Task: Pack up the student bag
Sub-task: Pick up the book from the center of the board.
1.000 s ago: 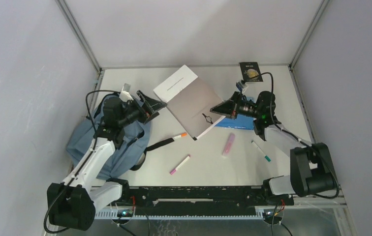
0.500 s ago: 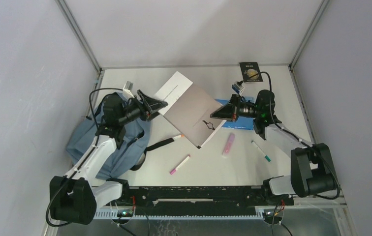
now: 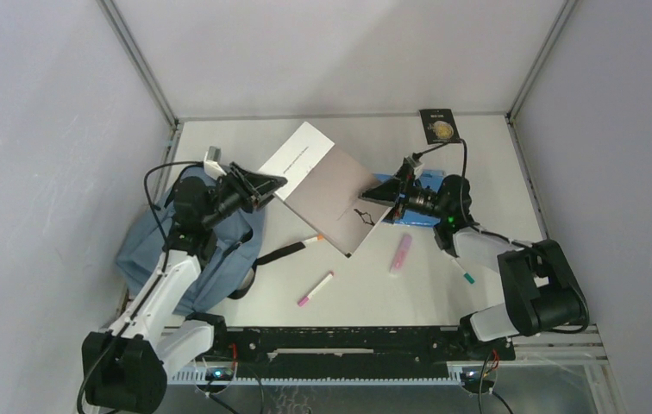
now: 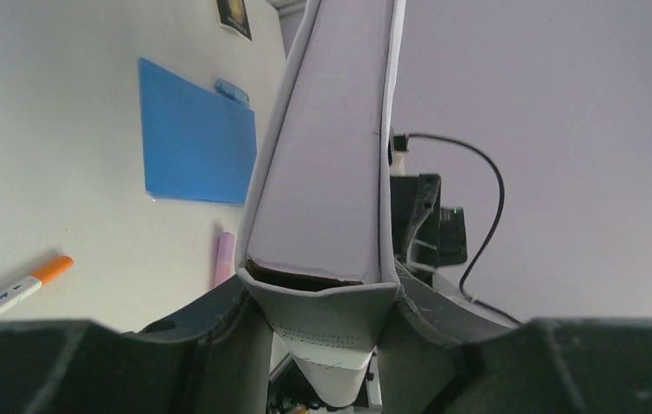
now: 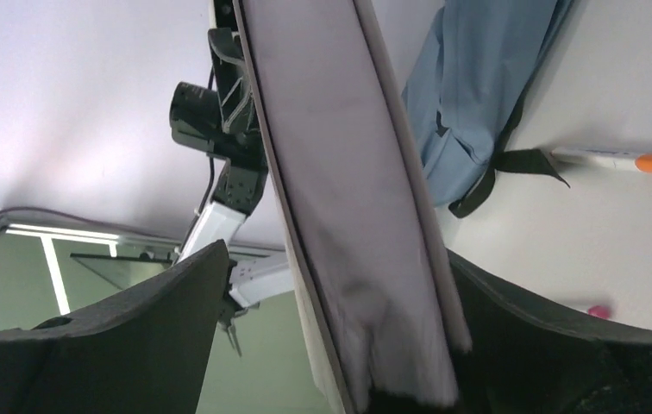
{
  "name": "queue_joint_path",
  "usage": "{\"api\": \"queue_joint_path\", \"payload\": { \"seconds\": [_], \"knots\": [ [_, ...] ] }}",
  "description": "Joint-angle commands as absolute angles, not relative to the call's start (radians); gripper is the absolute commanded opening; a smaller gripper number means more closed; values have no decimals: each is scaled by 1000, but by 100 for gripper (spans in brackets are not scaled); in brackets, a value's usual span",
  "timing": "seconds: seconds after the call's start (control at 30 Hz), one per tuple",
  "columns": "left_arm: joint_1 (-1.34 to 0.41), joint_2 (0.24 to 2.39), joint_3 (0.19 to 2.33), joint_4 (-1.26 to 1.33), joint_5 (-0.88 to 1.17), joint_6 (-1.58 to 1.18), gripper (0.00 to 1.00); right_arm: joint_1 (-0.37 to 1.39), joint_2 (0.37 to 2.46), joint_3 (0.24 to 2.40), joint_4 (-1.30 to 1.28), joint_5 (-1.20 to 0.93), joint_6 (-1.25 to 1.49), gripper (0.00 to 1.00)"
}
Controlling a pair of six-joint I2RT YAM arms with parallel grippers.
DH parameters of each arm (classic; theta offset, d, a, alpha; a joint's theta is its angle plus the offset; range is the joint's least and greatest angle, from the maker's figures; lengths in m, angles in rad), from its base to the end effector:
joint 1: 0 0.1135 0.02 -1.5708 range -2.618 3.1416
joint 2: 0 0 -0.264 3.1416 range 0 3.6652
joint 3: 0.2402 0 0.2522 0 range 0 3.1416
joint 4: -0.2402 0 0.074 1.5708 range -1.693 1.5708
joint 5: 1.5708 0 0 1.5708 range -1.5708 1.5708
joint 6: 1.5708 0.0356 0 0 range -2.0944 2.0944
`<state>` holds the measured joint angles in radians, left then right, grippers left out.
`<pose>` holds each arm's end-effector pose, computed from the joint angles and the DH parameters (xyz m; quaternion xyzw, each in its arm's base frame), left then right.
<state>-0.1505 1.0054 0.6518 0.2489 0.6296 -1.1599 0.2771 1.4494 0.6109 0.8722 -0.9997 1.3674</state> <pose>0.2256 -0.0554 0.2971 -0.1603 0.7187 -0.5701 0.3643 0.2704 0.1080 0.2367 0.0217 0.7003 0.6890 0.1853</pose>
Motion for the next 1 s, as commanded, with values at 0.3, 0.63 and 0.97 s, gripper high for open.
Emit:
{"api": "queue_joint_path", "payload": {
  "seconds": [0.3, 0.63, 0.97],
  "knots": [
    [-155, 877, 543, 290, 438, -1295, 36, 491, 1531, 466, 1501, -542, 1564, 92],
    [-155, 882, 549, 204, 431, -1229, 66, 509, 1564, 518, 1509, -511, 1564, 46],
    [-149, 893, 913, -547, -60, -849, 98, 354, 1501, 458, 1447, -638, 1623, 0]
  ]
}}
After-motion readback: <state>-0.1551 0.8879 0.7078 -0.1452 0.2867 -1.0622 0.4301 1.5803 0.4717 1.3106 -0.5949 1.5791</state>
